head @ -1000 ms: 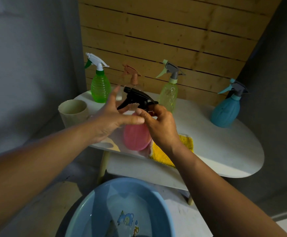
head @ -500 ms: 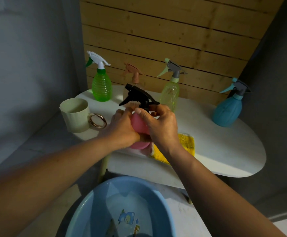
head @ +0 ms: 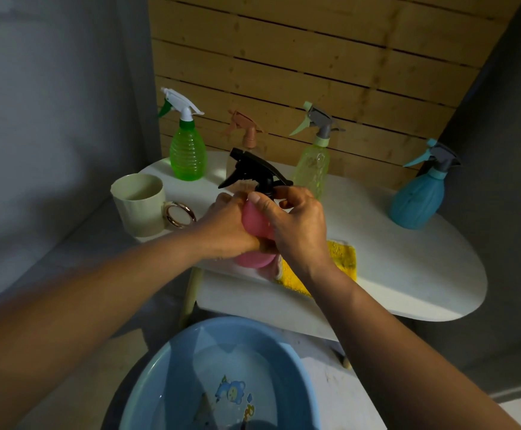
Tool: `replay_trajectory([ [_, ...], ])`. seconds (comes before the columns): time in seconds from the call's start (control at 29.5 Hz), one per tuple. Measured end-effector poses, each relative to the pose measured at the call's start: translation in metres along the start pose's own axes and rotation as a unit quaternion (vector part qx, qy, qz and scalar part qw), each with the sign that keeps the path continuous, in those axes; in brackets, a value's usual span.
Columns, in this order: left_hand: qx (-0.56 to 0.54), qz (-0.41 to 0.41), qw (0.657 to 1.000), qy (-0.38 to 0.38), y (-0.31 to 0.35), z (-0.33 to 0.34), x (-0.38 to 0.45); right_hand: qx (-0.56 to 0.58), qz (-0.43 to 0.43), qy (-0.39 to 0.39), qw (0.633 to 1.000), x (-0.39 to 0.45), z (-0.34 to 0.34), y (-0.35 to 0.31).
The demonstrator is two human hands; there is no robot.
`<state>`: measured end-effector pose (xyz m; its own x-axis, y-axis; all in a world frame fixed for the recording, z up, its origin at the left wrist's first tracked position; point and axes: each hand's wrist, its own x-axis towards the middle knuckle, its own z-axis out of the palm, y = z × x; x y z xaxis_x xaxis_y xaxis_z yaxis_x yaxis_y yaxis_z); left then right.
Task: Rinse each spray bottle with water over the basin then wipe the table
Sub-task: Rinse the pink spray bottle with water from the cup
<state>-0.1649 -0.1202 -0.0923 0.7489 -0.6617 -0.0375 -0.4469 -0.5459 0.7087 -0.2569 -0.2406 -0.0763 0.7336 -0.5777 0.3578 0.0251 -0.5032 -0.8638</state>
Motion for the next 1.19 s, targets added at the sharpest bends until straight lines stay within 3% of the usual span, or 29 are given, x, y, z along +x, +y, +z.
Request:
replay_trajectory([
  [0.14,-0.066,0.023,0.993,-0.091,0.001,-0.014,-0.005,-0.006,0.007,0.000,1.000,0.000,-0.001,0.000],
  [0.24,-0.075,0.033,0.995,-0.050,0.002,-0.015,-0.005,-0.020,0.012,0.002,1.000,0.001,0.000,0.000],
  [0.34,0.060,0.034,0.998,0.014,0.009,-0.008,-0.005,-0.031,0.019,0.002,0.999,0.002,0.001,-0.001],
  [0.41,0.108,0.006,0.994,0.013,0.012,-0.006,-0.005,-0.037,0.021,0.002,0.999,0.003,0.002,-0.002],
  [0.58,-0.011,0.005,0.997,-0.076,0.005,-0.016,-0.003,-0.047,0.025,0.003,0.999,0.003,0.001,-0.003],
  [0.81,-0.070,0.032,0.997,0.020,0.005,-0.006,-0.010,-0.094,0.019,0.039,0.995,-0.004,0.008,-0.006],
  [0.92,-0.102,0.006,0.995,0.018,0.002,0.001,-0.016,-0.068,0.030,0.047,0.996,-0.005,0.010,-0.007],
  [1.19,-0.126,0.002,0.986,0.113,0.010,0.016,-0.023,-0.035,0.025,0.037,0.998,0.000,0.000,-0.016],
])
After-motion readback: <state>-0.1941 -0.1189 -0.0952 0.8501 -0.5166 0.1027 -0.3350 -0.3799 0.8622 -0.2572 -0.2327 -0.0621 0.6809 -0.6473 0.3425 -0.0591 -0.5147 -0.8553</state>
